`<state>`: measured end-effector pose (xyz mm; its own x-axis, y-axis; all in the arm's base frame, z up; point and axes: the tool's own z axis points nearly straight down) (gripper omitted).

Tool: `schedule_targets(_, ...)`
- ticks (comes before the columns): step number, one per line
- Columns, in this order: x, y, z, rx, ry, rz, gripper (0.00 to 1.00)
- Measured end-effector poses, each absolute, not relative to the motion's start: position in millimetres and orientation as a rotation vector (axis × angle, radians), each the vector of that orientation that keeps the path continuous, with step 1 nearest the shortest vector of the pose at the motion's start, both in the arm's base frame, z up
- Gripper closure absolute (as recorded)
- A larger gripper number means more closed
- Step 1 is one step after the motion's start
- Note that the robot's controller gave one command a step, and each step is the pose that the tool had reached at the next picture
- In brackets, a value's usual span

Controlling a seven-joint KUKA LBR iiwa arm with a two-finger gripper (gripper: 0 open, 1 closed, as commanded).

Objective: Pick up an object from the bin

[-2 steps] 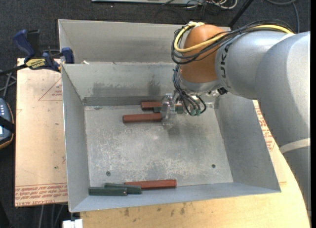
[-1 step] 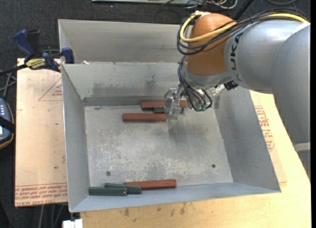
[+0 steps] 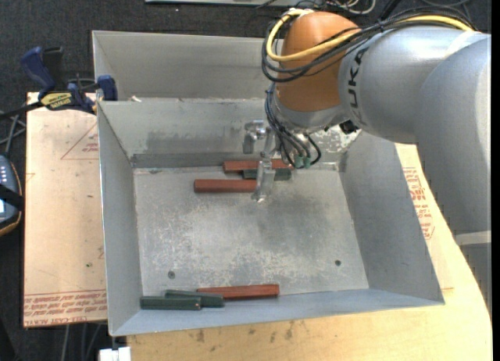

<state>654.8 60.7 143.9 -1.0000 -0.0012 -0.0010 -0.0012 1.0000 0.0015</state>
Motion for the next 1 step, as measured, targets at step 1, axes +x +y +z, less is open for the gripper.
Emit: schedule_targets(1, 655.2, 60.4, 144.6, -0.001, 3.139, 0.001, 0.0)
